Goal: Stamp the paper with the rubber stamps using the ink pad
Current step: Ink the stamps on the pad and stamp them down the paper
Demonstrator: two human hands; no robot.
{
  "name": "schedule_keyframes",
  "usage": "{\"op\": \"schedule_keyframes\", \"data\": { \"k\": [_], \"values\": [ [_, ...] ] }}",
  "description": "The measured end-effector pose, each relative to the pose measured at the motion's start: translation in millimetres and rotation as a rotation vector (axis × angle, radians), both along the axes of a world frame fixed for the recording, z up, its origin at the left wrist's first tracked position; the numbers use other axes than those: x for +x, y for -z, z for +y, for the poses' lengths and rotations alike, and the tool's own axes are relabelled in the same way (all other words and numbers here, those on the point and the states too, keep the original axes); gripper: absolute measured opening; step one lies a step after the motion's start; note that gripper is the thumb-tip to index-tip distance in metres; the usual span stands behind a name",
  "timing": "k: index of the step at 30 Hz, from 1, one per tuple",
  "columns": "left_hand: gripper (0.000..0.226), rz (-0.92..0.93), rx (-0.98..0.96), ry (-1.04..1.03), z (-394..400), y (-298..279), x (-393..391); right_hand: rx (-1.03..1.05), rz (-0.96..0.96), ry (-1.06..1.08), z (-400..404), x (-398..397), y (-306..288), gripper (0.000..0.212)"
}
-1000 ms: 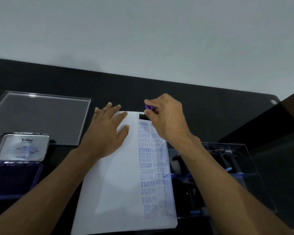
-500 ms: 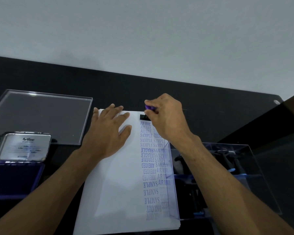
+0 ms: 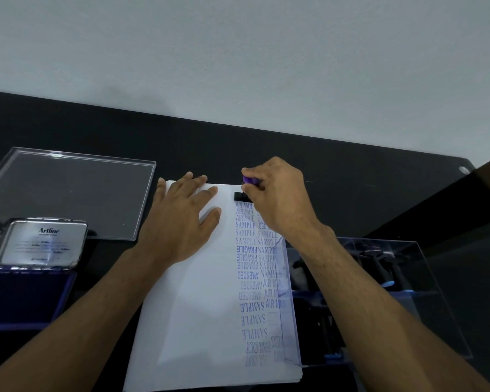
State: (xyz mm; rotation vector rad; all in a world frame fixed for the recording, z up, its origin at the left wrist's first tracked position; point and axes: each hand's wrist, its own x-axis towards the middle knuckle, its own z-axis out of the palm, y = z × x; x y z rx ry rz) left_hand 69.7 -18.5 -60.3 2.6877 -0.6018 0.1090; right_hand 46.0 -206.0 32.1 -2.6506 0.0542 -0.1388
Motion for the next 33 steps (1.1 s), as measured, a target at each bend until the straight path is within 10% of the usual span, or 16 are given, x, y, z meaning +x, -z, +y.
{"op": "schedule_keyframes", "data": {
  "k": [33],
  "values": [
    [0.072, -0.005, 0.006, -0.003, 2.5, 2.6, 1.1, -0.062, -0.027, -0.033, -1.1, 2.9, 6.0, 0.032]
  ]
}}
